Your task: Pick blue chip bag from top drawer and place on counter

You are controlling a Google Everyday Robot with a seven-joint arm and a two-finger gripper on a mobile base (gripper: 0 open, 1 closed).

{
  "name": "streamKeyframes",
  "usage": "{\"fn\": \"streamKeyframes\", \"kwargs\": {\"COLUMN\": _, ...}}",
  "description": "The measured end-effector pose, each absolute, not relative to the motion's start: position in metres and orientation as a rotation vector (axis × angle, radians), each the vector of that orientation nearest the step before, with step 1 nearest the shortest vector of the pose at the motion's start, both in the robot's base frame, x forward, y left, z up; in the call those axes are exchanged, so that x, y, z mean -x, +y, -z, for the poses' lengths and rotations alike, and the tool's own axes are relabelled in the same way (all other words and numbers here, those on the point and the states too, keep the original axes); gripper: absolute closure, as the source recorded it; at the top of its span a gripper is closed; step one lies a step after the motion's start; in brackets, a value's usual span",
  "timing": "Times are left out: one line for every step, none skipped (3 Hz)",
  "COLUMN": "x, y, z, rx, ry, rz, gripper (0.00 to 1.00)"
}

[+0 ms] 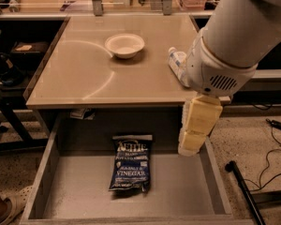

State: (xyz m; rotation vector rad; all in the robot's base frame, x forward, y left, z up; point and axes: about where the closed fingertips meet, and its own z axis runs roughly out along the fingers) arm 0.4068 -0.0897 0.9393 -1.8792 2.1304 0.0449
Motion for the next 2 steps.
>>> {"fn": "streamKeyframes", "kwargs": {"x": -0.409, "y": -0.077, "z": -0.922, "rx": 1.85, "ry": 2.103, "rz": -0.086, "gripper": 0.0}}
{"fn": "streamKeyframes", "kwargs": {"x": -0.423, "y": -0.042, "z": -0.884, "rx": 1.825, "ry": 2.086, "rz": -0.113, "gripper": 0.0}}
